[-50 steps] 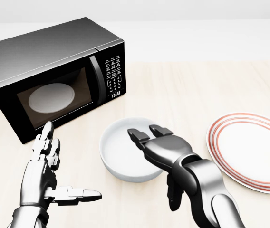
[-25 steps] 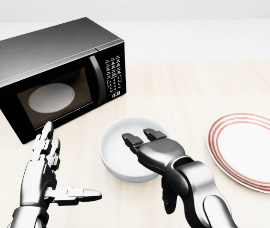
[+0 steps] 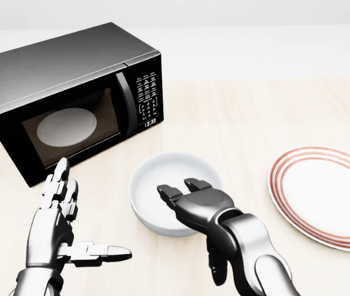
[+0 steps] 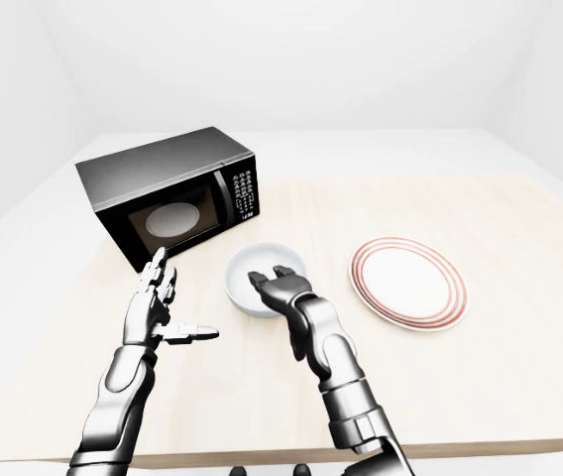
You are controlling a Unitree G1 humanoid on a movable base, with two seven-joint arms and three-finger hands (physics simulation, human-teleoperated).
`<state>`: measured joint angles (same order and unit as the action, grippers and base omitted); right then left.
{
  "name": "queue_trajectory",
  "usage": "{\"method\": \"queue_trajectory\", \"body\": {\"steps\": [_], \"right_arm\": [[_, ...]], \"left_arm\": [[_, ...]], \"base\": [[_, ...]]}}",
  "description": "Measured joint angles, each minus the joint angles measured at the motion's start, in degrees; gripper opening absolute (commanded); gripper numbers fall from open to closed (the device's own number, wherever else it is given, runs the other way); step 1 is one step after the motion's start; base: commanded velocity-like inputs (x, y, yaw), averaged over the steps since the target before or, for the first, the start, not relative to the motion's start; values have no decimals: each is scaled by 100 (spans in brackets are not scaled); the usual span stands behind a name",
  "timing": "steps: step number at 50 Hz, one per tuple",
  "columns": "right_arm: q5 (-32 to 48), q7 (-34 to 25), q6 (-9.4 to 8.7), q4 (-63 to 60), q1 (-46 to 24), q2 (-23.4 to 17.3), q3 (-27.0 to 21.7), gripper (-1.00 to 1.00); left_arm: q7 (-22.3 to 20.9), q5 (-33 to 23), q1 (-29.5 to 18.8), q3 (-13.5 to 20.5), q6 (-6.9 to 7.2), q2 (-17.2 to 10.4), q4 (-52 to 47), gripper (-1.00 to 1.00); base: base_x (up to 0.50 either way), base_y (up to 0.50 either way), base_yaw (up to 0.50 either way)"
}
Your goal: Pick up the white bowl and put it on the plate.
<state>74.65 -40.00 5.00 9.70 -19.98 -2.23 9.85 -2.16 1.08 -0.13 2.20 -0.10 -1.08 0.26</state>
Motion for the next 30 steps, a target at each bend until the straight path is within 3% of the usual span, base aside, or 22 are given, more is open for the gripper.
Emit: {"method": "queue_trajectory", "body": {"steps": [30], "right_arm": [[178, 0, 0, 382, 49, -28, 33, 100]], "left_arm": [[0, 0, 0, 0, 0, 0, 0, 100]], "base": [[0, 0, 0]]}}
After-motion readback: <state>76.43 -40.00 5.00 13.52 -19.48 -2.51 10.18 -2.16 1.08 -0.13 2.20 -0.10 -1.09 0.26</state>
